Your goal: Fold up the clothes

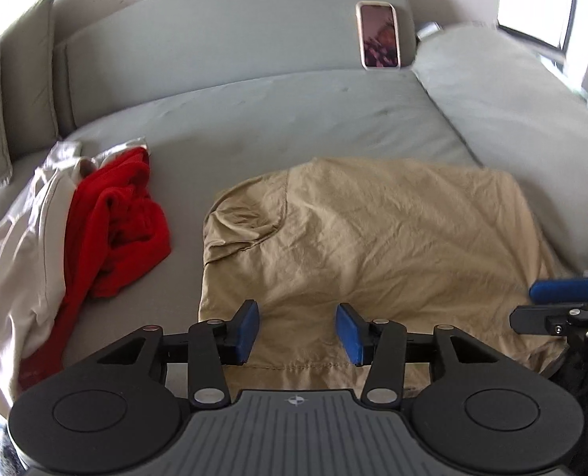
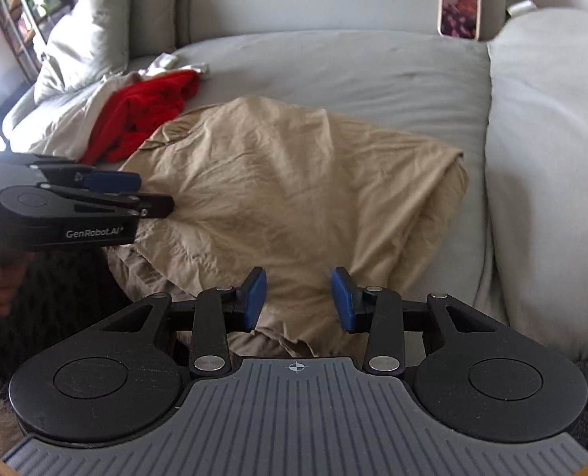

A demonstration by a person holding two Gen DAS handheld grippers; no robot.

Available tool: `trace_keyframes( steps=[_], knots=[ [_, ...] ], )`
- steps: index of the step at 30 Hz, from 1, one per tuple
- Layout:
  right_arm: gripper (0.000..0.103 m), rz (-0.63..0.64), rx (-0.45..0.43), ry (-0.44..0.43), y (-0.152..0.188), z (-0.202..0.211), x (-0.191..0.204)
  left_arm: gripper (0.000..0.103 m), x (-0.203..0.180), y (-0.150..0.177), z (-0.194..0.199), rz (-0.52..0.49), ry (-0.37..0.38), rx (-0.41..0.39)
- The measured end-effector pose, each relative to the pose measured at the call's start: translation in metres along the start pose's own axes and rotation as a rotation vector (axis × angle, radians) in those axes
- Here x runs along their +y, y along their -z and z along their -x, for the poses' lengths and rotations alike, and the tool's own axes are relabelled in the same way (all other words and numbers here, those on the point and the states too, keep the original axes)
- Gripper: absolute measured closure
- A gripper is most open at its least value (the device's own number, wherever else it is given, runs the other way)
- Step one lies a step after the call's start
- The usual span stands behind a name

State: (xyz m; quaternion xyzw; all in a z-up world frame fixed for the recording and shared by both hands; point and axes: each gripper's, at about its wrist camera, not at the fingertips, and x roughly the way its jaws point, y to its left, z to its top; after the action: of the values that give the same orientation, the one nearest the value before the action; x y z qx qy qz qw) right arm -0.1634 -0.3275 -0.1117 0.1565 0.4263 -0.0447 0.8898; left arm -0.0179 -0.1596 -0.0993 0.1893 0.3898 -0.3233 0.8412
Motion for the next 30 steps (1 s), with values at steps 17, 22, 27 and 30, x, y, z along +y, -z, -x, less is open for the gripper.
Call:
trace_keyframes(
  steps=[17,22,27,30],
  knots=[
    [0.044,-0.473,-0.208,-0.103,0.003,0.022,-0.072,0.027,0.064,-0.019,0.012,0.289,-0.036,-0.128],
    [0.017,-0.497,-0.225,-0.056,0.001,0.020,-0.077,0.024,0.074,-0.016,-0.003,0.377,0.050,-0.095],
    [0.009,-0.544,-0.234,-0.038,0.000,0.014,-0.088,0.023,0.085,-0.009,-0.016,0.449,0.160,-0.077],
    [0.009,-0.580,-0.216,-0.041,0.000,0.006,-0.098,0.023,0.085,-0.008,-0.022,0.448,0.201,-0.066]
  ],
)
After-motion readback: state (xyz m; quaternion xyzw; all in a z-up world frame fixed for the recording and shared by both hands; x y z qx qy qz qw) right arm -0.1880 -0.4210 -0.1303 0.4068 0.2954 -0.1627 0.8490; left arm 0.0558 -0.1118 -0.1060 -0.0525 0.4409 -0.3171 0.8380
